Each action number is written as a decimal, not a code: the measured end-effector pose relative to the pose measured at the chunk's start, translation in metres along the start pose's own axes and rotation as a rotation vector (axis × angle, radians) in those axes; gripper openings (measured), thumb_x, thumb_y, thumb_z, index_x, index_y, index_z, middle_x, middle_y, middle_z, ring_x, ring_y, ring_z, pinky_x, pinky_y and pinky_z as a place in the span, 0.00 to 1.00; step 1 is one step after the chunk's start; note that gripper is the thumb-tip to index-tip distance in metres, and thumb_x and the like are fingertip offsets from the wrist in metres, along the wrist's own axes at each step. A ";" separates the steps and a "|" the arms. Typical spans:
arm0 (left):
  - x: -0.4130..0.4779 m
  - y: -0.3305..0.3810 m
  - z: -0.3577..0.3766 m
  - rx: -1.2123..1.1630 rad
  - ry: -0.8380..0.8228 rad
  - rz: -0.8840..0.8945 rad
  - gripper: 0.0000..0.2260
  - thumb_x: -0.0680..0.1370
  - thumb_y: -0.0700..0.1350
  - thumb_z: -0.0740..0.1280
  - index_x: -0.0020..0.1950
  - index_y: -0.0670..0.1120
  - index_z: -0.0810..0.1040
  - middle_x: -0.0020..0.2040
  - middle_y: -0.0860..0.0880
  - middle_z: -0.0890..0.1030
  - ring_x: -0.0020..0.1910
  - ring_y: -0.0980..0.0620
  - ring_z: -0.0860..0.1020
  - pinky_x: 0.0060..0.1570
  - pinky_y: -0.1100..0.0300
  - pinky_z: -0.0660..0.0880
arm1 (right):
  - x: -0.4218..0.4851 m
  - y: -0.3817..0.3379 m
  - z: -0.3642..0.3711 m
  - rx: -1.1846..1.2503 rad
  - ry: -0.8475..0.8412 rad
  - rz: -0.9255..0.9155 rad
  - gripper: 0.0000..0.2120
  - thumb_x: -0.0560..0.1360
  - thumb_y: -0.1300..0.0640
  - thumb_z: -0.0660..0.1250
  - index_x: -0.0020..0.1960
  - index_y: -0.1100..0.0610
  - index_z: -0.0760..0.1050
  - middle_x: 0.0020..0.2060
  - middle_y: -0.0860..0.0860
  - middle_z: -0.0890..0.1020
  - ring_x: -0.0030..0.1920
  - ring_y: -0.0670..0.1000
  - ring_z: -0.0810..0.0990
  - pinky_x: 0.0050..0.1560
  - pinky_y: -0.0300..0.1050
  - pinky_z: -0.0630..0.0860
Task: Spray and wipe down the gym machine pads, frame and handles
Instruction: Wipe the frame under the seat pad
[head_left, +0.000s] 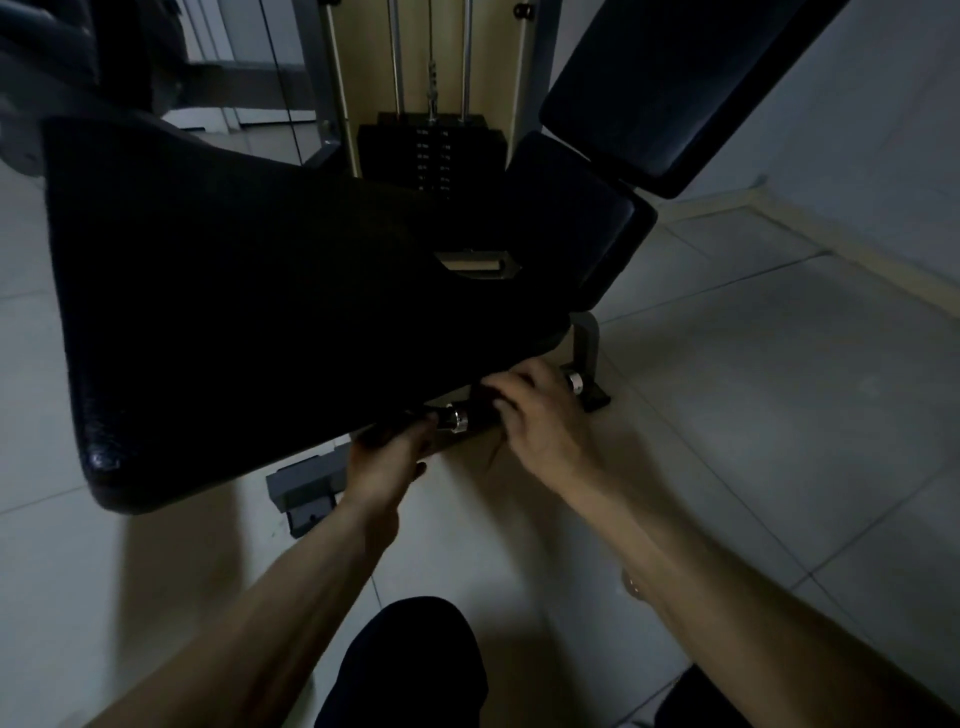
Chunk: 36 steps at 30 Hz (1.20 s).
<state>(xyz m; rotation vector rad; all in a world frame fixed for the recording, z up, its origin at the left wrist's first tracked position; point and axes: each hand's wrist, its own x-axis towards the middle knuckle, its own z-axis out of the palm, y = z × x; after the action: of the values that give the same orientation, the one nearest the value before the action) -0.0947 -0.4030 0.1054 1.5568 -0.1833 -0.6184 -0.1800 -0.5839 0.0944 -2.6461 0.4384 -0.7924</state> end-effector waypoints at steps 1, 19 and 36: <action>0.001 0.000 0.004 -0.106 0.017 -0.063 0.09 0.82 0.45 0.69 0.61 0.47 0.79 0.58 0.48 0.83 0.58 0.51 0.81 0.56 0.55 0.76 | 0.004 0.013 -0.007 -0.023 0.014 0.079 0.14 0.79 0.59 0.70 0.64 0.51 0.81 0.55 0.54 0.76 0.57 0.57 0.77 0.54 0.44 0.73; 0.001 0.001 0.046 -0.381 0.274 -0.140 0.01 0.83 0.42 0.66 0.52 0.47 0.78 0.48 0.47 0.81 0.51 0.48 0.79 0.59 0.50 0.74 | 0.003 0.054 -0.044 -0.080 0.125 0.480 0.10 0.78 0.48 0.70 0.60 0.43 0.78 0.53 0.51 0.80 0.55 0.57 0.80 0.51 0.53 0.80; 0.001 -0.002 0.041 -0.281 0.193 -0.075 0.08 0.84 0.45 0.66 0.46 0.48 0.76 0.43 0.47 0.79 0.43 0.50 0.77 0.46 0.55 0.74 | -0.020 -0.051 0.028 0.507 0.312 0.555 0.17 0.80 0.65 0.69 0.66 0.53 0.81 0.64 0.53 0.70 0.64 0.47 0.73 0.64 0.23 0.65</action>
<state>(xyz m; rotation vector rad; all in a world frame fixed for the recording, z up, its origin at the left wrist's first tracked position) -0.1148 -0.4390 0.1045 1.3449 0.1044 -0.5243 -0.1698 -0.5245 0.0837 -1.8127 0.8713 -0.9680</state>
